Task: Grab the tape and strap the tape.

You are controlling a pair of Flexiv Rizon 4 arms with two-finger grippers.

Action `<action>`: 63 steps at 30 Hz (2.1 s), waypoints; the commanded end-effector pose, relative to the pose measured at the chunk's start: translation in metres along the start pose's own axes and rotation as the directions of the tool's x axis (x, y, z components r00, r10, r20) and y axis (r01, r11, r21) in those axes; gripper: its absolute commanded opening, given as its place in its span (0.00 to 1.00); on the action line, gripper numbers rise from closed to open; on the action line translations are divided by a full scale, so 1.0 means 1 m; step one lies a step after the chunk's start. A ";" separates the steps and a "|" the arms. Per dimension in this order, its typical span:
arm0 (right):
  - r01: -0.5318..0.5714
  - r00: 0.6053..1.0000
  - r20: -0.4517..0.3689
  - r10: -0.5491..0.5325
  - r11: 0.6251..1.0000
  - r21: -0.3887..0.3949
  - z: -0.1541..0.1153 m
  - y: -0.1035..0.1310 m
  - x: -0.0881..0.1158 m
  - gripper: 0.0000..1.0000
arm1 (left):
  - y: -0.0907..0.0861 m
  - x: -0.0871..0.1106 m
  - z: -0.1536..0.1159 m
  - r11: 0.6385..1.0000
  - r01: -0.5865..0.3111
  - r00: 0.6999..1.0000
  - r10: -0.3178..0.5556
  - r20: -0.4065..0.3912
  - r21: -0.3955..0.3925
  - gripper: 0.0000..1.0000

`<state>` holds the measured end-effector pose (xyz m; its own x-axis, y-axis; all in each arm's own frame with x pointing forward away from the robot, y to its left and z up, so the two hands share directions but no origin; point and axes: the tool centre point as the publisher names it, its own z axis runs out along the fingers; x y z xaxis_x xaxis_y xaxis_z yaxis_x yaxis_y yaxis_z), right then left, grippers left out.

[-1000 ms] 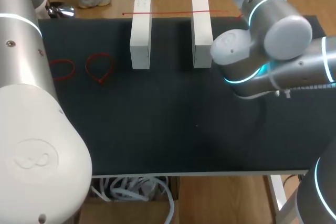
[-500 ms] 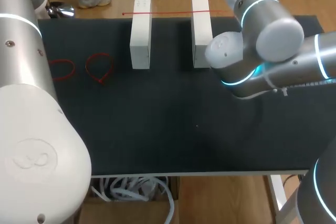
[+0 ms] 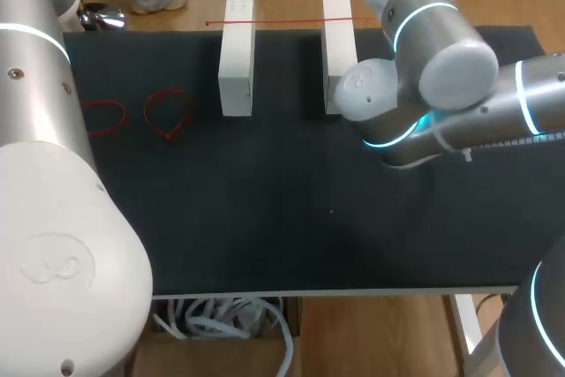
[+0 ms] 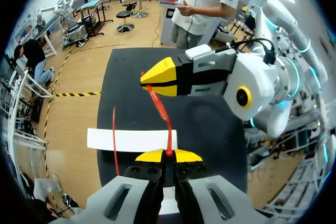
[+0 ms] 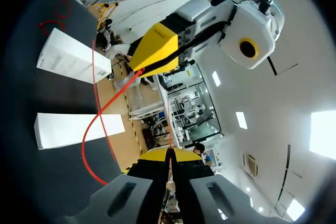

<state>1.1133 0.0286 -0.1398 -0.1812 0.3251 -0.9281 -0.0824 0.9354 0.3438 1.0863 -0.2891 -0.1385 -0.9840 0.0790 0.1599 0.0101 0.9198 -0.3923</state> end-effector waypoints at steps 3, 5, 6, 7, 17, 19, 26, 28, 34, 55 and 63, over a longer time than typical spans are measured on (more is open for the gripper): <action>0.038 0.999 0.008 -0.038 0.999 0.005 0.001 0.011 0.007 0.00 | -0.001 0.000 0.000 1.000 0.002 1.000 -0.002 -0.001 -0.004 0.00; 0.048 0.999 0.008 -0.048 0.999 0.007 0.001 0.012 0.008 0.00 | -0.001 0.000 0.000 1.000 0.002 1.000 -0.002 -0.001 -0.004 0.00; 0.048 0.999 0.007 -0.048 0.999 0.008 0.000 0.012 0.009 0.00 | -0.001 0.000 0.000 1.000 0.002 1.000 -0.002 -0.001 -0.004 0.00; 0.053 0.999 0.007 -0.053 0.999 0.012 0.000 0.012 0.009 0.00 | -0.001 0.000 0.000 1.000 0.002 1.000 -0.002 -0.001 -0.004 0.00; 0.061 0.998 0.019 -0.061 0.998 0.012 -0.002 0.019 0.009 0.00 | -0.001 0.000 0.000 1.000 0.002 1.000 -0.002 -0.001 -0.004 0.00; 0.064 0.998 0.016 -0.064 0.998 0.008 -0.002 0.021 0.010 0.00 | -0.001 0.000 0.000 1.000 0.002 1.000 -0.002 -0.001 -0.004 0.00; 0.090 0.996 0.027 -0.090 0.996 0.020 -0.005 0.021 0.011 0.00 | -0.001 0.000 0.000 1.000 0.002 1.000 -0.002 -0.001 -0.004 0.00; 0.105 0.994 0.031 -0.106 0.994 0.026 -0.006 0.020 0.010 0.00 | -0.001 0.000 0.000 1.000 0.002 1.000 -0.002 -0.001 -0.004 0.00; 0.131 0.990 0.051 -0.132 0.991 0.022 -0.008 0.022 0.009 0.00 | -0.001 0.000 0.000 1.000 0.002 1.000 -0.002 -0.001 -0.004 0.00; 0.139 0.985 0.088 -0.145 0.988 0.073 -0.004 0.021 0.007 0.00 | -0.001 0.000 0.000 1.000 0.002 1.000 -0.002 -0.001 -0.004 0.00; 0.141 0.986 0.080 -0.147 0.987 0.075 -0.004 0.024 0.010 0.00 | -0.001 0.000 0.000 1.000 0.002 1.000 -0.002 -0.001 -0.004 0.00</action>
<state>1.1061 0.0516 -0.1419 -0.0827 0.1969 -0.9769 -0.0391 0.9789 0.2006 1.0861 -0.2891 -0.1385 -0.9841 0.0789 0.1595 0.0102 0.9199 -0.3919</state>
